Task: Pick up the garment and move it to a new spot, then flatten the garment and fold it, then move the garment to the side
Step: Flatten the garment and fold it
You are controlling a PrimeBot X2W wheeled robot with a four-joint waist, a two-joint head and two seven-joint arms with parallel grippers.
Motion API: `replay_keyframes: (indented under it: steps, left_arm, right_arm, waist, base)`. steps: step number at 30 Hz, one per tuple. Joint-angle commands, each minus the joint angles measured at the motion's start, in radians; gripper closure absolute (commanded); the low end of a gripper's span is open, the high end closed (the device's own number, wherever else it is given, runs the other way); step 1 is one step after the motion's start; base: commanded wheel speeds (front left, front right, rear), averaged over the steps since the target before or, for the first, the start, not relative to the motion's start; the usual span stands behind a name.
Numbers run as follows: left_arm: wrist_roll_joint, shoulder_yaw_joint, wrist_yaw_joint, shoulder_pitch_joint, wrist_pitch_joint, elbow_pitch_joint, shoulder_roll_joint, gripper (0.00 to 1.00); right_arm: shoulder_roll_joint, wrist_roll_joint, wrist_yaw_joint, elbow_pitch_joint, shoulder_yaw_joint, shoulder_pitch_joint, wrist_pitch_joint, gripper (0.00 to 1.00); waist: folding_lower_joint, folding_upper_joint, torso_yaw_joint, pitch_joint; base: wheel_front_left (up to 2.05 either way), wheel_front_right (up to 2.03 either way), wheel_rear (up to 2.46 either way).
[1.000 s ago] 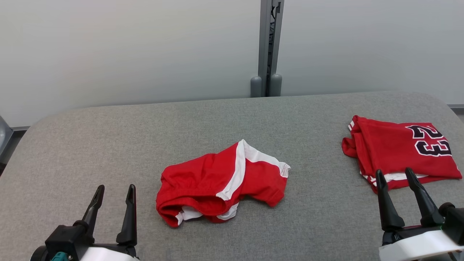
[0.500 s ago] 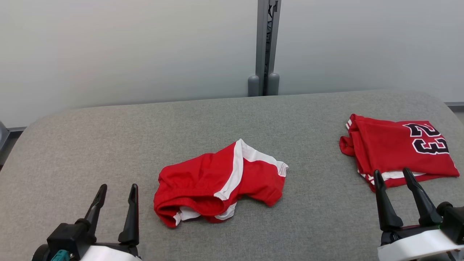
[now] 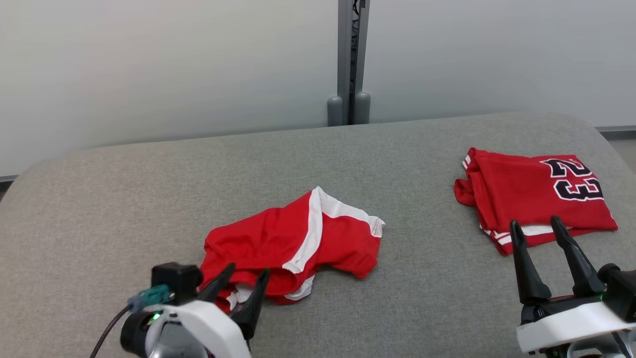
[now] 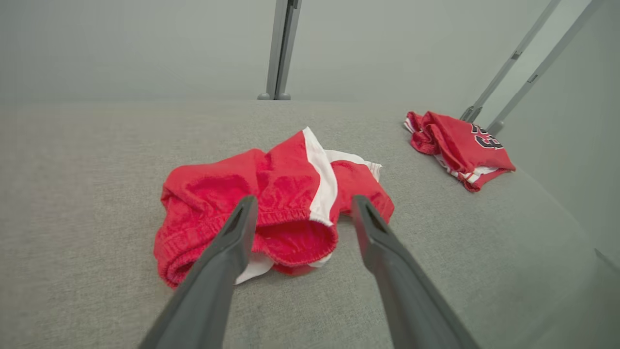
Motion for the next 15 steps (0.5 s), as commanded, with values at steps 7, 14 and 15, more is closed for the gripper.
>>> replay_keyframes:
  steps: [7,14,15]
  left_arm:
    - [-0.152,-0.024,-0.060,-0.110,0.187,0.112,-0.058,0.00]
    - [-0.237,0.003,-0.064,-0.175,0.248,0.231,-0.102,0.00]
    - [-0.236,0.004,-0.068,-0.186,0.248,0.244,-0.103,0.00]
  right_arm:
    - [-0.001,-0.001,0.002,0.004,0.018,-0.052,-0.010,0.00]
    - [0.013,0.003,0.002,0.025,0.020,-0.082,-0.039,0.00]
    - [0.015,0.003,0.002,0.031,0.022,-0.084,-0.043,0.00]
  waist:
    - [0.0000,0.0000,-0.049,0.062]
    - [0.0000,0.0000,-0.090,0.115]
    - [0.0000,0.0000,-0.095,0.118]
  base:
    - [0.00,0.00,0.00]
    - [0.00,0.00,0.00]
    - [0.00,0.00,0.00]
